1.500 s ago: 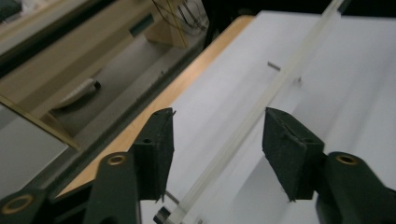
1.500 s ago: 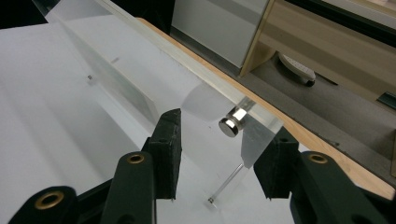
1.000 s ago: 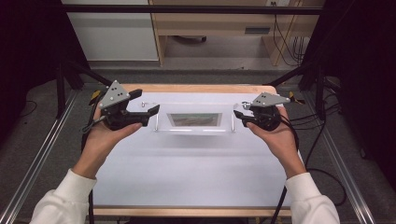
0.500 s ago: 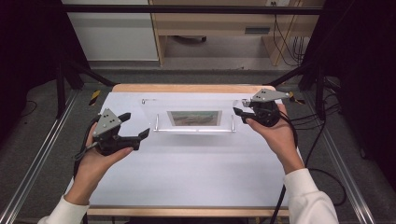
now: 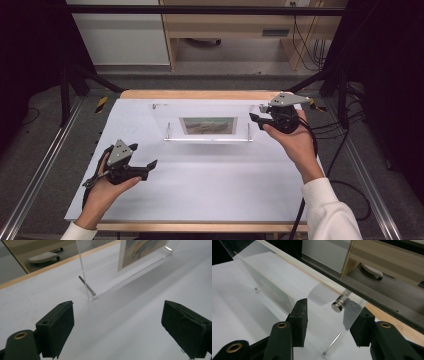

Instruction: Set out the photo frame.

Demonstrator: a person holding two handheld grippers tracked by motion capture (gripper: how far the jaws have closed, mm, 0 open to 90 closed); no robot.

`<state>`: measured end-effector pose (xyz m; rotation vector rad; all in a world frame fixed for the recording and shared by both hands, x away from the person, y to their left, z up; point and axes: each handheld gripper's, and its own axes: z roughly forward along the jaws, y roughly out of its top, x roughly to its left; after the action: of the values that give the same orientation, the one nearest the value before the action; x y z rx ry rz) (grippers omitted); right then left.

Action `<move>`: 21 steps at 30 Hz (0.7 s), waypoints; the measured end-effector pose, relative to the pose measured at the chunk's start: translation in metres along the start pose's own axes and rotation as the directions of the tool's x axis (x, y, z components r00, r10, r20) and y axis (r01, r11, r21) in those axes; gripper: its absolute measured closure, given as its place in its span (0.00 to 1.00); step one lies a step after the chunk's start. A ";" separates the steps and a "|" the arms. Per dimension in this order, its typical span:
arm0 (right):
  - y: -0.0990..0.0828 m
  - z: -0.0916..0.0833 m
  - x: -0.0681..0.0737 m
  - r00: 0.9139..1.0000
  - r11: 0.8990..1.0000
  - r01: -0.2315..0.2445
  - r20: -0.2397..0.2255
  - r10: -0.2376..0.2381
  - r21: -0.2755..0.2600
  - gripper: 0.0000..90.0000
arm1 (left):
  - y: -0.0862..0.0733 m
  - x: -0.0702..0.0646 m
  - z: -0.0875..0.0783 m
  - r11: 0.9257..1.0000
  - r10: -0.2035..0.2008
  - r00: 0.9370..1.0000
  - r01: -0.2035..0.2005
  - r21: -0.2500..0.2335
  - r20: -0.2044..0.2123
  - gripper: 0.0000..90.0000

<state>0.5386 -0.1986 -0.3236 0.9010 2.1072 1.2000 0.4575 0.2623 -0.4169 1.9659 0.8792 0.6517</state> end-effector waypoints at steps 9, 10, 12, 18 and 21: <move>0.003 0.006 -0.006 1.000 1.000 -0.012 -0.004 0.012 -0.004 0.59 | -0.019 0.013 0.006 0.999 -0.033 0.999 0.035 0.036 -0.043 0.12; 0.003 0.007 -0.007 1.000 1.000 -0.011 -0.006 0.011 -0.007 0.59 | -0.021 0.015 0.006 0.998 -0.038 0.998 0.040 0.040 -0.051 0.12; 0.004 0.009 -0.010 1.000 1.000 -0.021 -0.014 0.021 -0.014 0.59 | -0.024 0.017 0.008 0.998 -0.046 0.997 0.048 0.048 -0.060 0.12; 0.006 0.014 -0.015 0.999 0.999 -0.042 -0.015 0.042 -0.017 0.58 | -0.029 0.024 0.007 0.997 -0.060 0.995 0.064 0.050 -0.084 0.12; 0.007 0.016 -0.017 0.999 0.999 -0.049 -0.016 0.049 -0.019 0.58 | -0.030 0.026 0.007 0.997 -0.055 0.995 0.060 0.056 -0.085 0.12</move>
<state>0.5630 -0.2007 -0.3223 0.9425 2.0932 1.2545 0.4684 0.2903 -0.4434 1.9697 1.0129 0.6855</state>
